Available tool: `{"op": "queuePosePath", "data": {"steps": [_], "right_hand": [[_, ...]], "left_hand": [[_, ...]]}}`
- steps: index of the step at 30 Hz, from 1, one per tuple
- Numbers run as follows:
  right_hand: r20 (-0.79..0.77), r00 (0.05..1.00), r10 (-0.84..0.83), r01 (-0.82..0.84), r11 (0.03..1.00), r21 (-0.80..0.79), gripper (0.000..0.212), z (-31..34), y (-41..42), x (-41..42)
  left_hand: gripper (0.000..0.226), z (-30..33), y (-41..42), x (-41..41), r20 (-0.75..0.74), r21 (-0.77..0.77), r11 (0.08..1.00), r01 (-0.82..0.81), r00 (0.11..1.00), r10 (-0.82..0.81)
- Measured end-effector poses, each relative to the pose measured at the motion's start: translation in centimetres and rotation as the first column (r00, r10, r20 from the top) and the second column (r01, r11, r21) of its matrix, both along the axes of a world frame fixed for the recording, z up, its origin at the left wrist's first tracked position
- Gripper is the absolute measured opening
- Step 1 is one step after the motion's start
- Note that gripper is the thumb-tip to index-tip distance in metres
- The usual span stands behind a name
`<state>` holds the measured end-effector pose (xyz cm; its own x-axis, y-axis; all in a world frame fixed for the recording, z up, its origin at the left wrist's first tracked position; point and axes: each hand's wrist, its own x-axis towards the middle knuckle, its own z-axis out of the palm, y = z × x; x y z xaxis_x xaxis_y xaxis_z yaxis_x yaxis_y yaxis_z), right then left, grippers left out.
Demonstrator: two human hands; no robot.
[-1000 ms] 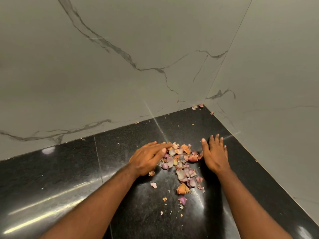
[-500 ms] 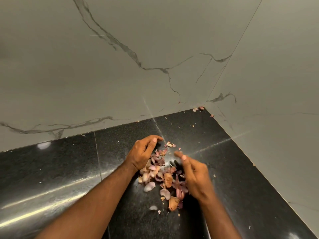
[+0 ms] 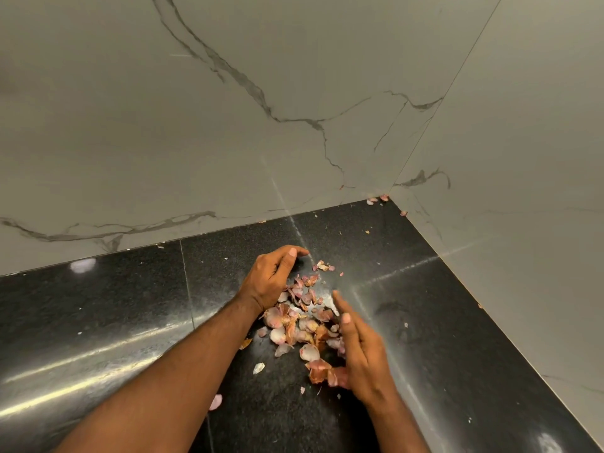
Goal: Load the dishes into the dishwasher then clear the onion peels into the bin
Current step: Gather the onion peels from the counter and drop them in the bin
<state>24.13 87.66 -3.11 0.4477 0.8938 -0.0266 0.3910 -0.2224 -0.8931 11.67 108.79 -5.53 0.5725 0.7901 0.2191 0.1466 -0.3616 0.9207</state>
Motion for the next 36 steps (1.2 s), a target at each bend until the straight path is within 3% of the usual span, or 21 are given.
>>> {"op": "queuePosePath", "data": {"steps": [1, 3, 5, 6, 7, 9, 11, 12, 13, 15, 17, 21, 25, 27, 32, 36], "right_hand": [[0.05, 0.994, -0.095, 0.091, 0.994, 0.063, 0.05, 0.2, -0.4, 0.2], [0.342, 0.896, -0.285, 0.272, 0.958, 0.085, 0.053, -0.3, -1.2, 2.0], [0.588, 0.753, -0.295, 0.433, 0.895, -0.105, 0.063, -1.3, -2.0, 4.5], [0.635, 0.735, -0.237, 0.478, 0.845, -0.238, 0.068, -1.6, -2.4, 5.2], [0.638, 0.75, -0.175, 0.476, 0.813, -0.336, 0.071, -1.8, -2.7, 5.5], [0.578, 0.81, -0.096, 0.358, 0.863, -0.357, 0.074, -1.6, -3.2, 4.6], [0.397, 0.901, -0.177, 0.27, 0.944, -0.192, 0.06, -0.9, -3.7, 2.8], [0.289, 0.916, -0.277, 0.306, 0.95, -0.059, 0.05, -0.6, -4.1, 2.2], [0.233, 0.888, -0.397, 0.391, 0.918, 0.074, 0.041, -0.7, -4.5, 2.0], [0.314, 0.759, -0.57, 0.535, 0.822, 0.197, 0.037, -1.1, -4.9, 2.1], [0.432, 0.657, -0.617, 0.631, 0.764, 0.132, 0.039, -1.9, -4.4, 2.5], [0.528, 0.609, -0.592, 0.731, 0.677, -0.085, 0.043, -2.2, -2.6, 2.8], [0.452, 0.647, -0.614, 0.692, 0.722, -0.01, 0.028, -2.0, -2.9, 3.0], [0.387, 0.653, -0.651, 0.694, 0.719, 0.04, 0.03, -1.8, -3.2, 3.0], [0.498, 0.617, -0.609, 0.724, 0.688, -0.055, 0.039, -2.5, -2.4, 2.9], [0.502, 0.651, -0.57, 0.685, 0.726, -0.065, 0.027, -2.5, -2.5, 3.1]], "left_hand": [[0.054, 0.0, 0.0, 0.0, 0.001, -0.003, 1.0, -0.007, 1.0, 0.007], [0.055, 0.1, 0.2, -0.1, 0.002, -0.006, 1.0, -0.011, 1.0, 0.011], [0.055, 0.1, 0.2, -0.1, 0.001, -0.005, 1.0, -0.003, 1.0, 0.003], [0.055, 0.1, 0.2, 0.0, -0.002, -0.002, 1.0, 0.002, 1.0, -0.002], [0.055, 0.0, 0.3, 0.0, -0.005, -0.001, 1.0, 0.003, 1.0, -0.003], [0.055, -0.1, 0.3, 0.0, 0.002, -0.002, 1.0, 0.003, 1.0, -0.003], [0.055, -0.1, 0.2, 0.0, 0.017, -0.001, 1.0, 0.001, 1.0, -0.001], [0.055, 0.0, 0.2, 0.1, 0.02, -0.001, 1.0, 0.001, 1.0, -0.001], [0.055, 0.0, 0.1, 0.1, 0.019, -0.002, 1.0, 0.001, 1.0, -0.001], [0.055, 0.0, 0.1, 0.2, 0.022, -0.004, 1.0, 0.0, 1.0, 0.0], [0.055, 0.0, 0.1, 0.2, 0.019, -0.001, 1.0, -0.003, 1.0, 0.003], [0.055, -0.3, 0.2, 0.1, 0.003, 0.002, 1.0, -0.013, 1.0, 0.013], [0.054, -0.3, 0.2, 0.1, 0.001, 0.011, 1.0, -0.02, 1.0, 0.02], [0.054, -0.1, 0.2, 0.2, 0.006, 0.008, 1.0, -0.017, 1.0, 0.017], [0.05, 0.0, -0.1, 0.1, 0.009, 0.015, 1.0, -0.015, 1.0, 0.014], [0.053, 0.2, 0.0, 0.2, -0.002, 0.019, 1.0, -0.014, 1.0, 0.014]]}}
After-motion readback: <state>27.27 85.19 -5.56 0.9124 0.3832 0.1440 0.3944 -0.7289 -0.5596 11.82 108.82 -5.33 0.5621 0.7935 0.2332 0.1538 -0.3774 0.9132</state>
